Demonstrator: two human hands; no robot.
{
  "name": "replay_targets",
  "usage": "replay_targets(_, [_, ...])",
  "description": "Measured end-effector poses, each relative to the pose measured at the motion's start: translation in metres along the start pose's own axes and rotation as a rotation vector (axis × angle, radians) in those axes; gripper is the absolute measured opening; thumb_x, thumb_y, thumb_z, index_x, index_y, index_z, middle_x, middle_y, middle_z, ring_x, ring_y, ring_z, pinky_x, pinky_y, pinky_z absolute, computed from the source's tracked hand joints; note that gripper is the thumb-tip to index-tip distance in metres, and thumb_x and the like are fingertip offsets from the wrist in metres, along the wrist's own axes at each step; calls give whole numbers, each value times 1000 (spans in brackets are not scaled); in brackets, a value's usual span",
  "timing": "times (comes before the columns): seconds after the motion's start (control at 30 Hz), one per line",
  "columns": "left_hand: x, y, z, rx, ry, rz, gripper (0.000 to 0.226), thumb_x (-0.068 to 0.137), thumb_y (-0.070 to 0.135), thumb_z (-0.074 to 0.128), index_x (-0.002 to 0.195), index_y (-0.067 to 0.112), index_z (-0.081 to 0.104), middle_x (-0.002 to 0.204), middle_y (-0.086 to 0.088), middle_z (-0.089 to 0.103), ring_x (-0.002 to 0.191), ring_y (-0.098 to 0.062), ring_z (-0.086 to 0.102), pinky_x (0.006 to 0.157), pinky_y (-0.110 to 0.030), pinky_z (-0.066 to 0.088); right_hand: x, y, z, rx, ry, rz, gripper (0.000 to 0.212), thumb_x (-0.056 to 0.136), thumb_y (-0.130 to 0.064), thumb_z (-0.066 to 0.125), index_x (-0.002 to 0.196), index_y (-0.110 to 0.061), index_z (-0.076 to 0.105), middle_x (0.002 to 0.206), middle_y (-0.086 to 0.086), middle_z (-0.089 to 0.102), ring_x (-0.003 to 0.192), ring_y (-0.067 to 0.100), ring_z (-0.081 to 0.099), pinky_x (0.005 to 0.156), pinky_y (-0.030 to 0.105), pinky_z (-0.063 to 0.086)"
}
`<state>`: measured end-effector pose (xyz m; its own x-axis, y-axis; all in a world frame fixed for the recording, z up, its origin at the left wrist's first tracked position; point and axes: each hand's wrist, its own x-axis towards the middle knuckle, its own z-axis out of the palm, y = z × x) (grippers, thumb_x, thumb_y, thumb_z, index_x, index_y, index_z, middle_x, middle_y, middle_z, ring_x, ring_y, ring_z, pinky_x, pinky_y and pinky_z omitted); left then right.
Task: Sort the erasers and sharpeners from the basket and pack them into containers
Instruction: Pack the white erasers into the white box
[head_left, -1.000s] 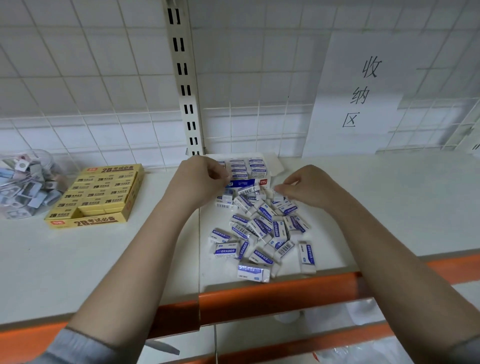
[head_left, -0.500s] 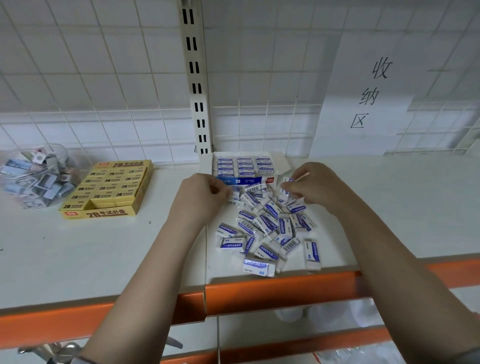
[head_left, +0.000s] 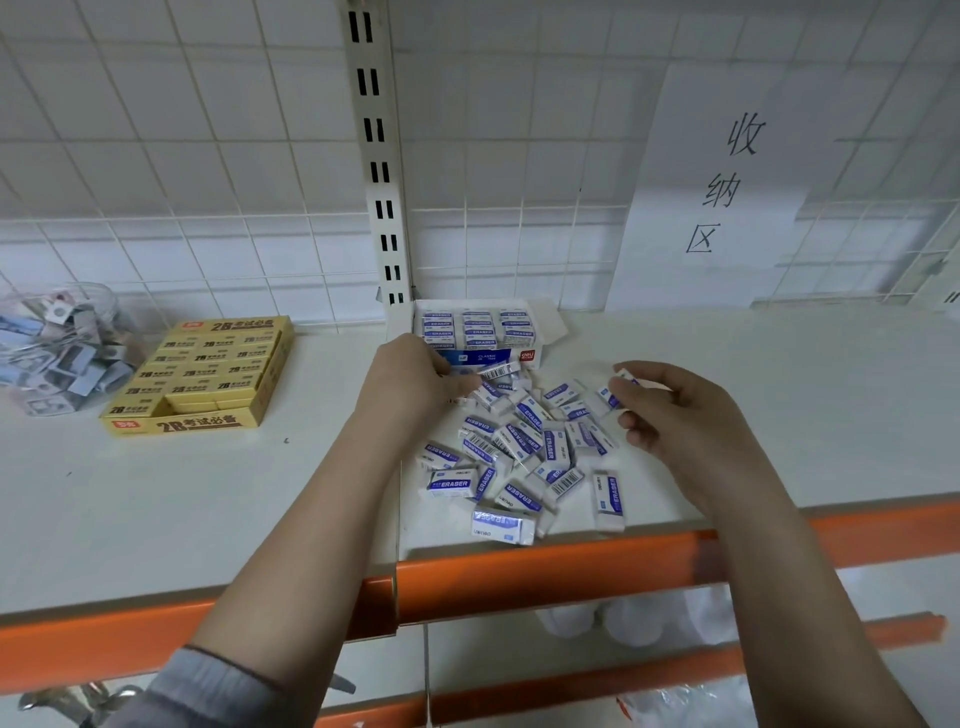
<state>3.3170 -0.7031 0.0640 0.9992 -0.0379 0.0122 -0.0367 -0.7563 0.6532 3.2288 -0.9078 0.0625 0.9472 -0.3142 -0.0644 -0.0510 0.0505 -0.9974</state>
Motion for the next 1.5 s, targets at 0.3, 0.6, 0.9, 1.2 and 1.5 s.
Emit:
replay_targets(0.3, [-26, -24, -13, -32, 112, 34, 16, 86, 19, 65, 101, 16, 68, 94, 4, 62, 78, -10, 54, 57, -14, 36, -9, -7, 5, 156, -66, 8, 10, 87, -2, 61, 92, -10, 64, 63, 6, 69, 61, 12, 69, 63, 19, 57])
replay_targets(0.6, [-60, -36, -23, -163, 116, 130, 16, 84, 20, 68, 92, 33, 63, 81, 7, 62, 72, -4, 59, 59, -9, 39, -13, -4, 20, 50, -247, -70, 25, 84, 4, 61, 97, -17, 67, 84, 6, 75, 85, 16, 72, 68, 16, 54])
replay_targets(0.9, [-71, -34, -26, -342, 161, 106, 23, 80, 17, 72, 101, 27, 71, 60, 9, 51, 47, 1, 44, 48, -6, 33, 0, -12, 27, -312, -272, -215, 23, 84, -7, 67, 99, -25, 66, 83, -3, 75, 79, 12, 72, 82, 41, 57])
replay_targets(1.2, [-73, -28, -28, -356, 164, 113, 22, 80, 19, 72, 100, 29, 71, 63, 7, 55, 48, 2, 46, 47, -6, 34, 79, -31, 41, -733, -131, -491, 14, 79, -18, 75, 90, -20, 66, 78, -10, 58, 67, 6, 53, 59, 8, 38])
replay_targets(1.5, [-70, -30, -35, -381, 182, 117, 21, 80, 17, 71, 94, 34, 69, 68, -8, 61, 46, -3, 41, 45, -7, 32, 122, -35, 63, -1102, -303, -369, 35, 70, -22, 82, 100, -7, 72, 89, 5, 68, 82, 15, 60, 60, 12, 39])
